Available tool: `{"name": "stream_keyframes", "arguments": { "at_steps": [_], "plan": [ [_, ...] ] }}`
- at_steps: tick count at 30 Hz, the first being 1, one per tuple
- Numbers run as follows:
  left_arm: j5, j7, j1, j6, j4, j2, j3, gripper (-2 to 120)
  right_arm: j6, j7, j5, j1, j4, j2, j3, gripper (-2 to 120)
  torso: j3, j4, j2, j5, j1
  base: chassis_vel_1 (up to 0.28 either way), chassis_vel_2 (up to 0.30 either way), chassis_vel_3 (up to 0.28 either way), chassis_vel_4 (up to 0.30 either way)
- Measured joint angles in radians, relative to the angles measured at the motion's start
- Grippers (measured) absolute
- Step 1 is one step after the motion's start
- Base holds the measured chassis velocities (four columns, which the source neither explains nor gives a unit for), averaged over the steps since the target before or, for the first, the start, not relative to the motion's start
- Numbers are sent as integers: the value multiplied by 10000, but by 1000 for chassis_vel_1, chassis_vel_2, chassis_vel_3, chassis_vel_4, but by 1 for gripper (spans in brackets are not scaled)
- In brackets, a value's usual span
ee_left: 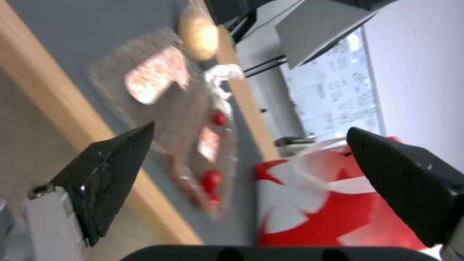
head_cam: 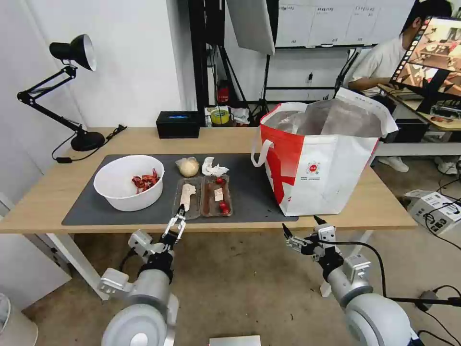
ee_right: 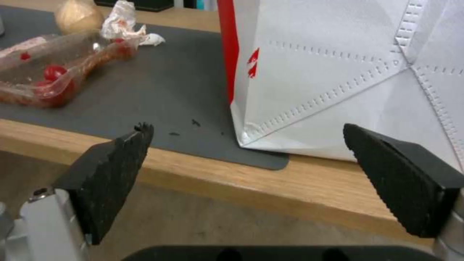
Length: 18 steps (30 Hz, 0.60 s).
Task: Pick up the trash from the table and place it into the takeout bag.
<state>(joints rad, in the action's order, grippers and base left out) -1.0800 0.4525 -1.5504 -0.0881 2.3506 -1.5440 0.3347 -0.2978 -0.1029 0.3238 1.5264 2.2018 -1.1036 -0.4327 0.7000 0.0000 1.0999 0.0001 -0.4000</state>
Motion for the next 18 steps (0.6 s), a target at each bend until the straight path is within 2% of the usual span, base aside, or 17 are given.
{"name": "stream_keyframes", "arguments": {
  "at_steps": [2,6,14,18],
  "plan": [
    [-397,-24,276,289,-120,-74,-291,100,21,-6,0,51,29,-15,0,100,0,0,1,0,0,0,0,0,0],
    [-465,-28,512,495,-434,-162,-638,100,73,-10,5,136,85,-50,2,100,0,0,0,0,0,0,0,0,0],
    [-483,-48,1008,687,-1030,-112,-839,100,141,-19,58,202,192,-33,-16,100,-1,1,0,-1,0,0,0,0,0],
    [-702,-16,1350,713,-1247,142,-835,100,169,-23,56,299,217,-27,-69,100,0,0,0,-1,0,0,0,0,0]
  ]
}}
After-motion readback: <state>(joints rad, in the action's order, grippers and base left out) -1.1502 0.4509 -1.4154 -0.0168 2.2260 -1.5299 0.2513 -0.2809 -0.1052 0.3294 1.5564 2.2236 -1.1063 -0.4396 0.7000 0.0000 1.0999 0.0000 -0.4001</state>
